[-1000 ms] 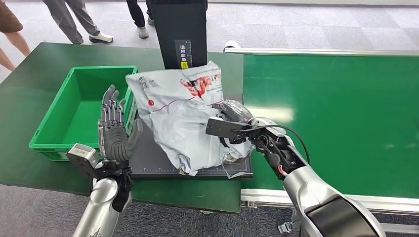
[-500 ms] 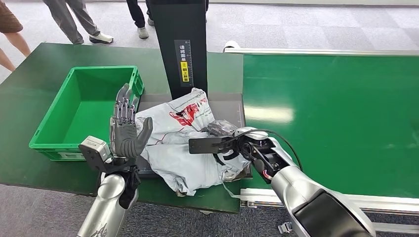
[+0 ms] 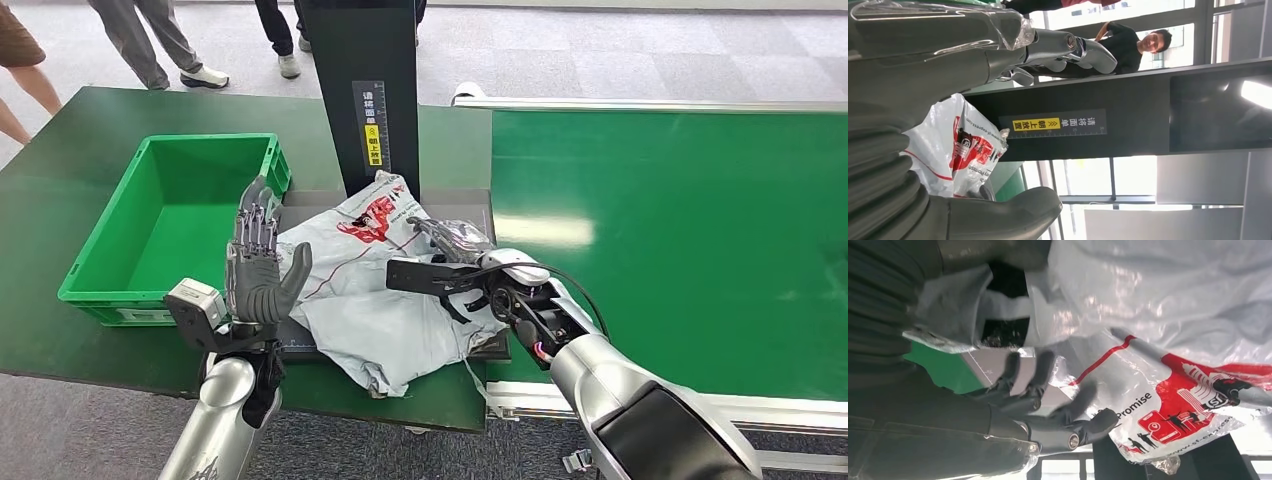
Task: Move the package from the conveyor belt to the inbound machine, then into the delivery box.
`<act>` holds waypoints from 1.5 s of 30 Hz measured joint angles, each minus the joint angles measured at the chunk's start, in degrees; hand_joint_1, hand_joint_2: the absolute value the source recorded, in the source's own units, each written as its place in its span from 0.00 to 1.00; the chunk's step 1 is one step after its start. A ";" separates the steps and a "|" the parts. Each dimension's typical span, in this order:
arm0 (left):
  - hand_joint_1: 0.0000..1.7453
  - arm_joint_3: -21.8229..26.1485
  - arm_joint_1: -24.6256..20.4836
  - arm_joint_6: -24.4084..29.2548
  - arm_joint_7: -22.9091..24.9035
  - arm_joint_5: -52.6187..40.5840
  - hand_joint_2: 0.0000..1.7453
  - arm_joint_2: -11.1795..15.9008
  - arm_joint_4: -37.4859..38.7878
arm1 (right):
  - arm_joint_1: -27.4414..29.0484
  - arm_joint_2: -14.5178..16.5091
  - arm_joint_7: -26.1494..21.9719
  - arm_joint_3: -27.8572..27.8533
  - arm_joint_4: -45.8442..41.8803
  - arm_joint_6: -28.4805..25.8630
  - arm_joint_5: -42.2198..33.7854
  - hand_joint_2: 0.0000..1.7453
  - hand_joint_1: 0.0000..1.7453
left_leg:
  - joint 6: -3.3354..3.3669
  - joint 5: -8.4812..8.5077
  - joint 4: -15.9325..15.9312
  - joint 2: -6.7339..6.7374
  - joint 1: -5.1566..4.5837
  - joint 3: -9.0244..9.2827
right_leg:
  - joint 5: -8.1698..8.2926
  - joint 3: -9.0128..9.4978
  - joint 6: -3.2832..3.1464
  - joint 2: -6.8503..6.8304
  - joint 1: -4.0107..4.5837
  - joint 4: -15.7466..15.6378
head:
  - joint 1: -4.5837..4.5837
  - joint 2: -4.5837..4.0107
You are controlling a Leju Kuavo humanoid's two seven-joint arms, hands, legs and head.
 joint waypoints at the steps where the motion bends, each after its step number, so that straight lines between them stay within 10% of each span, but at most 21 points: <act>1: 0.00 0.00 0.02 0.00 0.02 0.00 1.00 0.00 0.00 | 0.01 0.00 -0.07 -0.05 0.00 -0.27 -0.15 1.00 0.00 | 0.00 0.00 0.00 0.00 0.00 0.00 | 0.00 0.00 0.00 0.00 0.00 0.00 | 0.00 0.00; 10: 0.00 -0.13 0.43 -0.39 0.01 0.37 1.00 0.00 0.17 | 2.53 -0.06 -11.23 -5.97 -3.40 -4.67 -12.03 1.00 0.00 | 0.00 0.00 0.00 -0.01 0.00 -0.01 | 0.00 -0.01 0.00 0.00 0.00 0.00 | 0.01 0.00; 20: 0.00 -0.80 0.57 -0.75 -0.60 0.68 1.00 0.02 0.77 | 9.45 -1.33 -19.46 -16.92 -11.88 3.60 -28.53 1.00 0.00 | 0.00 0.00 0.00 -0.01 0.00 -0.01 | 0.00 -0.01 0.00 0.00 0.00 0.00 | 0.00 0.00; 31: 0.00 -1.55 1.13 -0.98 -0.16 -3.55 1.00 0.43 0.84 | 18.25 -3.20 -21.31 -23.84 -23.66 5.96 -38.29 1.00 0.00 | 0.01 -0.02 0.00 -0.03 0.00 -0.02 | -0.01 -0.02 0.01 -0.01 0.00 -0.01 | 0.00 0.00; 45: 0.00 -6.52 -1.77 -9.39 11.38 -26.85 1.00 2.78 6.44 | 35.57 -4.66 -20.13 -31.33 -47.29 6.93 -41.00 1.00 0.00 | 0.00 -0.04 -0.01 -0.01 0.00 -0.03 | -0.02 -0.02 0.00 -0.01 -0.01 -0.02 | 0.00 0.00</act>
